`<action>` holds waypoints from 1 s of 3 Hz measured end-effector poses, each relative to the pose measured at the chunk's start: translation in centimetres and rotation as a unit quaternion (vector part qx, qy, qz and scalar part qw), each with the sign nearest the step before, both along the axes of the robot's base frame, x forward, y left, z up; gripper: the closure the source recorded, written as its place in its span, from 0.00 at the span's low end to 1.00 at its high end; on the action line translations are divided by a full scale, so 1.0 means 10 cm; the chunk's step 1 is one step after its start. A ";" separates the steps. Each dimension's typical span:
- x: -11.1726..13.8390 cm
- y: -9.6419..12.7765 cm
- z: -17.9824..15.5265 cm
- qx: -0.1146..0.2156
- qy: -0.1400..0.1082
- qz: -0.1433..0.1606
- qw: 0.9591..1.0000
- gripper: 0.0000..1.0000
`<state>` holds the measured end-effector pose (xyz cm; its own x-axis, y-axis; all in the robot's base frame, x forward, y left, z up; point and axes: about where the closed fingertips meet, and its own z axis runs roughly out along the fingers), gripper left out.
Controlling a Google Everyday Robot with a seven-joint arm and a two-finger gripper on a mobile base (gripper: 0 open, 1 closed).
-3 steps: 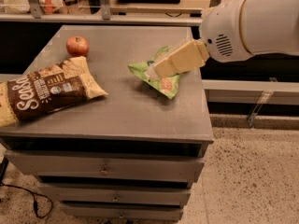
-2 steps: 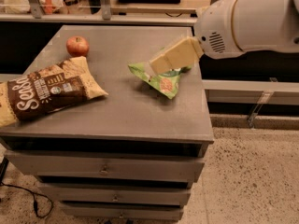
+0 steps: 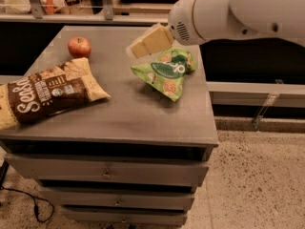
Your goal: Move apple near brown chip bag
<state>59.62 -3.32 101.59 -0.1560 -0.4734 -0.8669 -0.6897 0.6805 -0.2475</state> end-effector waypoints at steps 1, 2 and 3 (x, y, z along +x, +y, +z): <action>0.32 0.37 -0.09 -0.021 0.004 0.006 1.000 0.00; 0.54 0.73 -0.21 -0.039 0.013 0.027 0.999 0.00; 0.74 1.09 -0.29 -0.046 0.018 0.054 0.997 0.00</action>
Offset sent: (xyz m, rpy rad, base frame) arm 0.0862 0.1197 -0.0413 -0.1252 0.0647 0.1113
